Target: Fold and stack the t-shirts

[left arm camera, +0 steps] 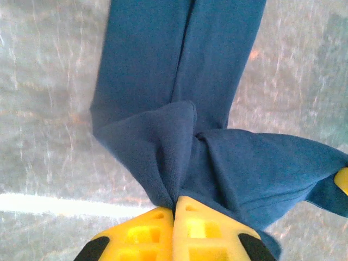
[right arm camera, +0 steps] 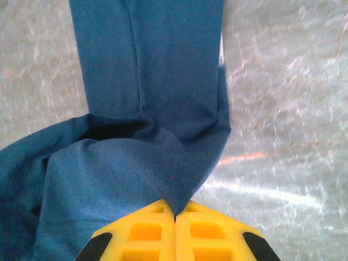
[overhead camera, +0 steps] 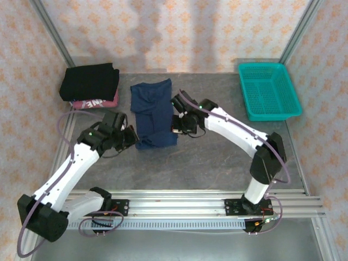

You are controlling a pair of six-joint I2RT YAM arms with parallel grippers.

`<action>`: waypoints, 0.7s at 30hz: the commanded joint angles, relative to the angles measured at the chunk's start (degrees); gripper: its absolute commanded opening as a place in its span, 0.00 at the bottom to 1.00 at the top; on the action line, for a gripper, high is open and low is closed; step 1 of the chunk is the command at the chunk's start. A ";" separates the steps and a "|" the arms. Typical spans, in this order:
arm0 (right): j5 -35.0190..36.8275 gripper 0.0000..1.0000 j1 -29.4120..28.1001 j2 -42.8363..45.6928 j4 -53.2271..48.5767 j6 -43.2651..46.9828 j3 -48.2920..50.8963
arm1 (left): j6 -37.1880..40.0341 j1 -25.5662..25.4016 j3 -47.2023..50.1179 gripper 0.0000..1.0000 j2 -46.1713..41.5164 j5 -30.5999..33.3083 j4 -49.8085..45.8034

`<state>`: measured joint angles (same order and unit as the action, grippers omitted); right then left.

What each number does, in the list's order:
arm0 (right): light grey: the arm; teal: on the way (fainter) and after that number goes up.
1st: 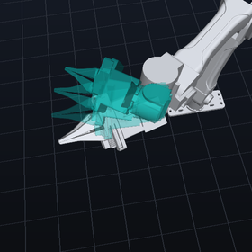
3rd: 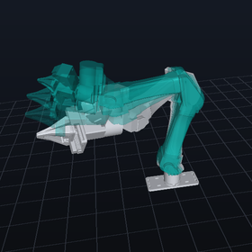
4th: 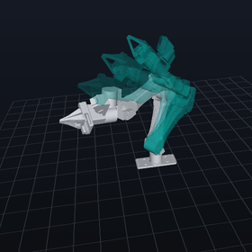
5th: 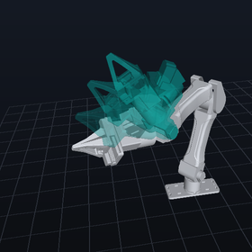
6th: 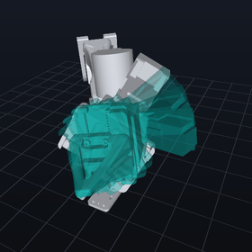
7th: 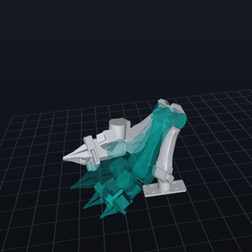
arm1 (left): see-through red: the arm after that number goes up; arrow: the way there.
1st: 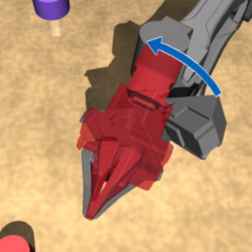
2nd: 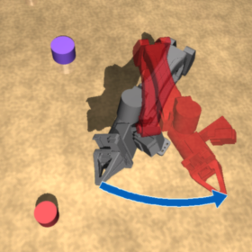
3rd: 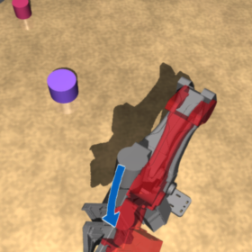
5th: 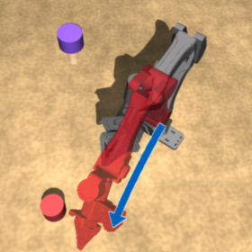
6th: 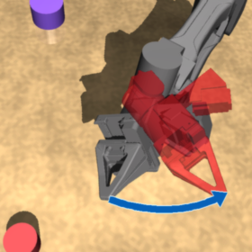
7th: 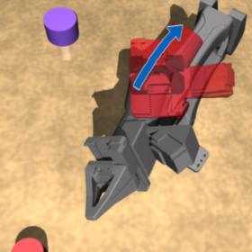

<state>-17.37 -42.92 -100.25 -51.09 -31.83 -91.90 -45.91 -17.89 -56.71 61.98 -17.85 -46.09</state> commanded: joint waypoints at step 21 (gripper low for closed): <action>-9.28 0.04 12.79 -40.91 -12.43 6.57 -47.64 | 12.11 12.98 -22.23 0.05 40.12 -5.70 7.67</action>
<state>-24.62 -32.23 -135.63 -61.04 -24.38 -131.83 -35.94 -5.87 -73.87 96.95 -22.20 -40.71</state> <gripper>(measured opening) 0.045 0.048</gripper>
